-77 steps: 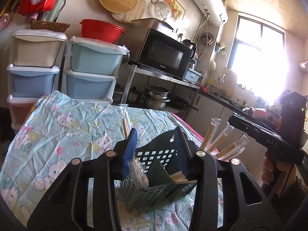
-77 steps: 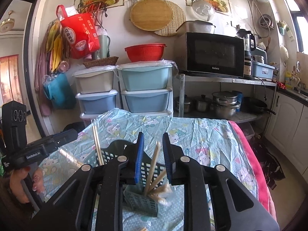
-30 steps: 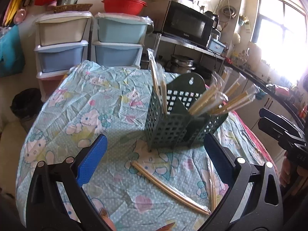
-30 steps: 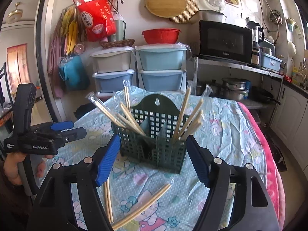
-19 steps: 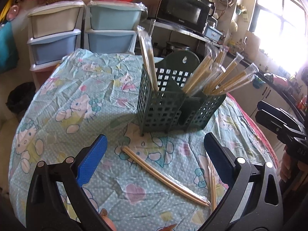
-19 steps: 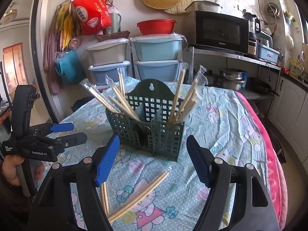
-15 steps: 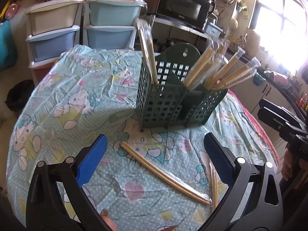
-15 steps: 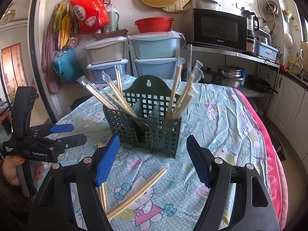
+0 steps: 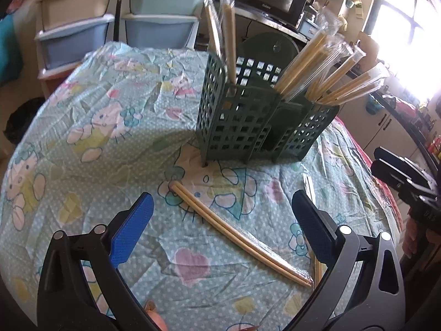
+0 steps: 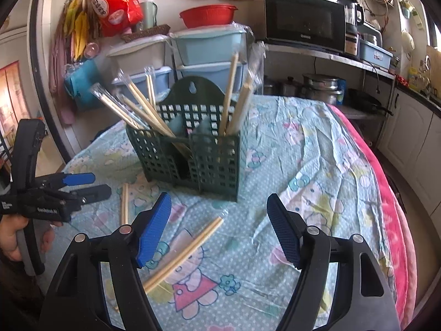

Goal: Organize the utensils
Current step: 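Lower the left gripper onto a wrapped chopstick while the right gripper grasps another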

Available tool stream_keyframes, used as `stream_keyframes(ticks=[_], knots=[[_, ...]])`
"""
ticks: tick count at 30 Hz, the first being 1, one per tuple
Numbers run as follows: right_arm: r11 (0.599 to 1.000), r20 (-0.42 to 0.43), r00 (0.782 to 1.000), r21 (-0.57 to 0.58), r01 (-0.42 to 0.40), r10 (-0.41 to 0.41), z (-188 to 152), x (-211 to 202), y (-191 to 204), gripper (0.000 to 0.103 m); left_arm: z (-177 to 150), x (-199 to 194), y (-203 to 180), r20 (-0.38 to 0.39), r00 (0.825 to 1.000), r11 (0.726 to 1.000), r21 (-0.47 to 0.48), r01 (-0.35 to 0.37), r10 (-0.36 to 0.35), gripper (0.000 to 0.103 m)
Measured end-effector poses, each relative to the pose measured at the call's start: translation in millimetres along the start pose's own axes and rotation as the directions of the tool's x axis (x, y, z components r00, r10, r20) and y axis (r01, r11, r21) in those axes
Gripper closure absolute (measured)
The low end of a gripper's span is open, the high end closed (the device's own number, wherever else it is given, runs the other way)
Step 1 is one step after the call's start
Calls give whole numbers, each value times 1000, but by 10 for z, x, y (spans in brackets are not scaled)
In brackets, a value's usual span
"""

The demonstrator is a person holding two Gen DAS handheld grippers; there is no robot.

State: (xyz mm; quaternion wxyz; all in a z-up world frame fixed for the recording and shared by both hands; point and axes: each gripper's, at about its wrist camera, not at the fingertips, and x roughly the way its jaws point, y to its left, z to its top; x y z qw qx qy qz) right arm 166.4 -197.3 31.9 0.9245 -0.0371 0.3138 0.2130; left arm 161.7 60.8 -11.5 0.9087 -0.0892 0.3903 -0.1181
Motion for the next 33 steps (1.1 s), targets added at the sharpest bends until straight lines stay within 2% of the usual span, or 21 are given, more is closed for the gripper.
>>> stream_keyframes(ticks=[9,16,18,26,33], knots=[[1000,-81,996,21,-18,20,-172,207,-81,34,-73,258,80,-100,994,998,-47,41,-46,10],[997,-145,988,53,-53,60,-251,428,-74,34,-45,436,107,-135,988,995,-75,67,-77,11],[997,-157,985,54,-61,68,-241,481,-60,37,-23,475,135,-137,987,994,-86,69,-80,14],[995,-193,977,49,-87,95,-180,682,34,40,74,577,266,-142,988,992,-118,37,-54,40],[991,-259,959,95,-91,113,-146,924,0,52,142,655,338,-140,990,993,-120,10,-27,51]])
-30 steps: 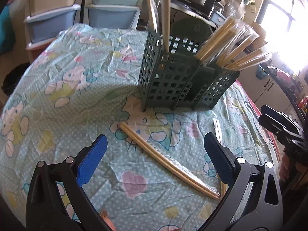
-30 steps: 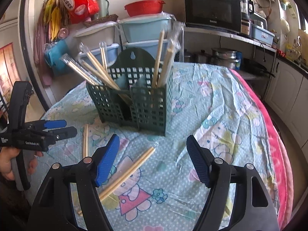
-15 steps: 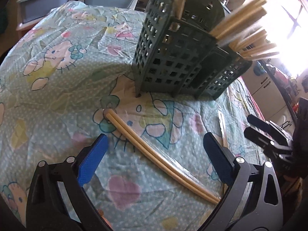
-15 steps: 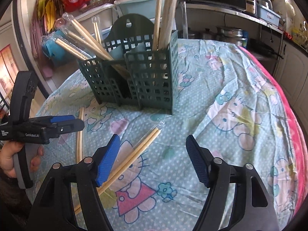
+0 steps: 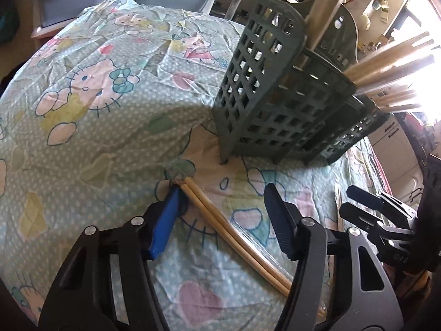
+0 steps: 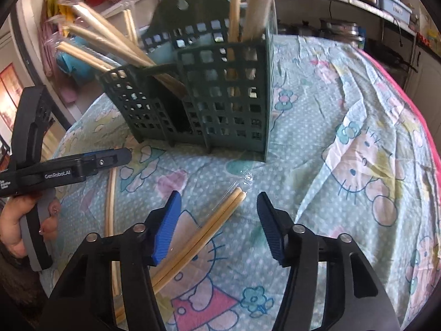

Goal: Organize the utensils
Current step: 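Lower the left gripper onto a wrapped chopstick while the right gripper grasps another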

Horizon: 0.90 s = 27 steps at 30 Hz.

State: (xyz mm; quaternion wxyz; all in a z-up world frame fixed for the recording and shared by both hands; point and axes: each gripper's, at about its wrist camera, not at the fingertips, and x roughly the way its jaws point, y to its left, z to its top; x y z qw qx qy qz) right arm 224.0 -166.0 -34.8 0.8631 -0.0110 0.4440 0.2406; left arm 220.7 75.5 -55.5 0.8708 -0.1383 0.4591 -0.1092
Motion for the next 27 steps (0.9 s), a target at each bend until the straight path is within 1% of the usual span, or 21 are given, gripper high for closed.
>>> stream_keyframes(ticks=[4,10,13,15,17,22,27], knots=[[999,-29,1000,43,1,0,59,105,-51,57,64,37,52,5,1000,1000,-10,-7,7,55],[997,-51,999,78,16,-12,129,186,-88,66,108,48,92,6,1000,999,-28,-16,16,65],[996,-53,999,89,18,-14,163,227,-99,75,119,51,128,9,1000,999,-34,-25,25,72],[996,-50,999,92,21,-17,177,240,-117,83,132,60,159,10,1000,999,-40,-27,27,76],[995,-47,999,97,21,-16,191,245,-153,85,137,63,180,11,999,998,-45,-32,33,82],[996,-36,999,83,21,-18,230,266,-194,90,165,84,226,17,1000,999,-43,-26,27,86],[998,-9,1000,68,-1,1,239,189,-132,91,201,107,266,11,1000,999,-43,-22,23,91]])
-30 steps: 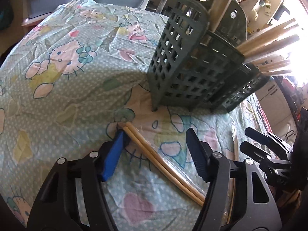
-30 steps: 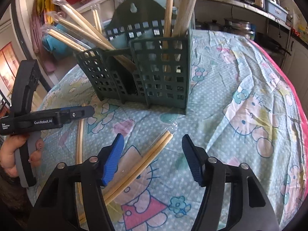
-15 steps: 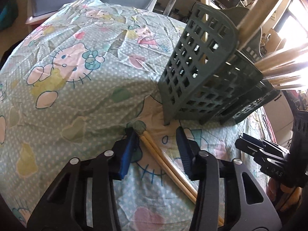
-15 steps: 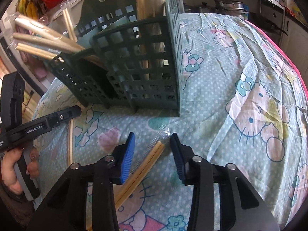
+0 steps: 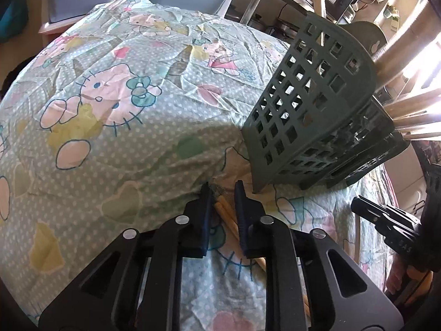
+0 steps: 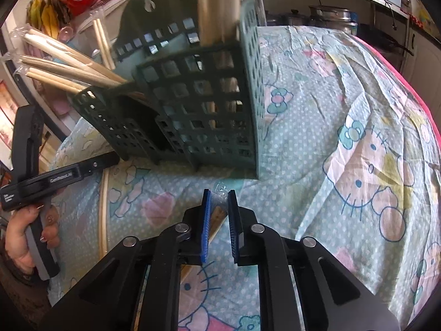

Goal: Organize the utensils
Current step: 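Lower the left gripper onto a wrapped chopstick while the right gripper grasps another, then lift the left gripper's chopstick above the green holder while the right gripper lifts its own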

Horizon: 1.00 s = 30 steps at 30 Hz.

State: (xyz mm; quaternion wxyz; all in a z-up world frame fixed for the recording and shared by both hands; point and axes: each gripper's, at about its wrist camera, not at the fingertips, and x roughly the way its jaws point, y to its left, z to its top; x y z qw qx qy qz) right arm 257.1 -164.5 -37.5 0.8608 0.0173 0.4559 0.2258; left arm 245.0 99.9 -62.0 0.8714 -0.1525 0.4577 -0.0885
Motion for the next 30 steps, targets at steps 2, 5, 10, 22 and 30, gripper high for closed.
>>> stream_keyframes(ticks=[2,5,10,22,30], knots=[[1000,22,1000,-7,-13,13,15,-61,22,91,4,-1,27,0,1000,1000,-8,15,-15,94],[999,58,998,-22,-37,38,21,-181,62,92,16,-5,53,0,999,999,-14,33,-33,96],[997,130,990,-64,-48,56,61,-451,132,92,40,-135,42,27,996,997,-6,83,-83,98],[991,289,956,-132,-3,42,90,-1100,280,93,-1,-872,-517,170,961,966,178,188,-218,99],[989,372,928,-143,22,33,58,-1439,338,94,39,-1243,-970,202,924,918,303,256,-324,100]])
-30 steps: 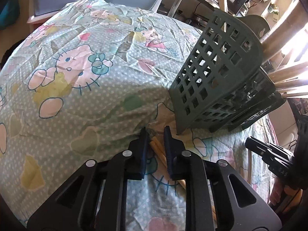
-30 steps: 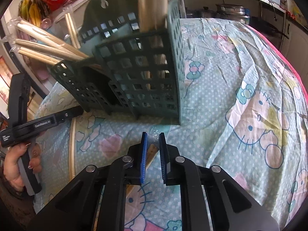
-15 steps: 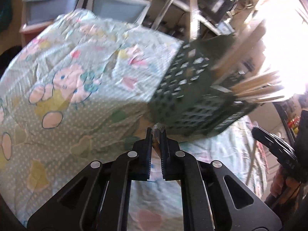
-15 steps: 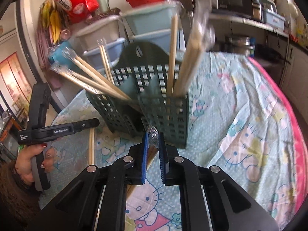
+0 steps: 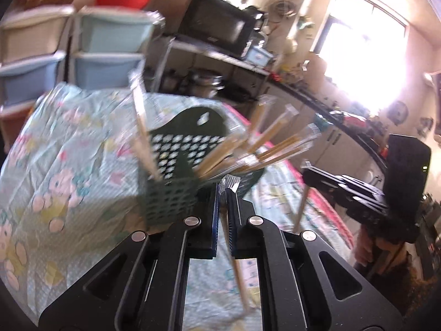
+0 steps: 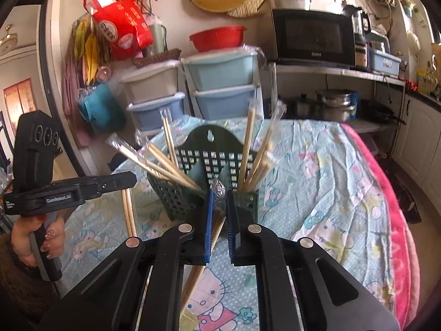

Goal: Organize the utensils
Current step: 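Lift the left gripper's chopstick above the green holder while the right gripper lifts its own, then lower the left gripper's chopstick into the green holder while the right gripper inserts its chopstick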

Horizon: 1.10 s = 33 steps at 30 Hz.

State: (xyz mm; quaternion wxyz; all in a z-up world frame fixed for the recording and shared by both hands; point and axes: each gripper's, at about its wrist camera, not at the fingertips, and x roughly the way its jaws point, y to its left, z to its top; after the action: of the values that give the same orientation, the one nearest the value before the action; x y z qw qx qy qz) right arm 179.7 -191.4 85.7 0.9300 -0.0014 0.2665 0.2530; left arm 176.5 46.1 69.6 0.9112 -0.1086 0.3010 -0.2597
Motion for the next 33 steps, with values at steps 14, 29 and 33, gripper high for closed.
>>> stream_keyframes(ticks=[14,29,33], knots=[[999,87,995,-23,43,-41,169,-330,-20,95,290,-87,-667,37,990,979,158,128,-136,100],[997,194,978,-5,77,-75,388,-692,-105,95,717,-111,-971,81,984,964,229,137,-159,100],[997,224,972,-10,73,-69,497,-755,-93,95,860,-144,-1047,101,983,960,252,126,-155,100]])
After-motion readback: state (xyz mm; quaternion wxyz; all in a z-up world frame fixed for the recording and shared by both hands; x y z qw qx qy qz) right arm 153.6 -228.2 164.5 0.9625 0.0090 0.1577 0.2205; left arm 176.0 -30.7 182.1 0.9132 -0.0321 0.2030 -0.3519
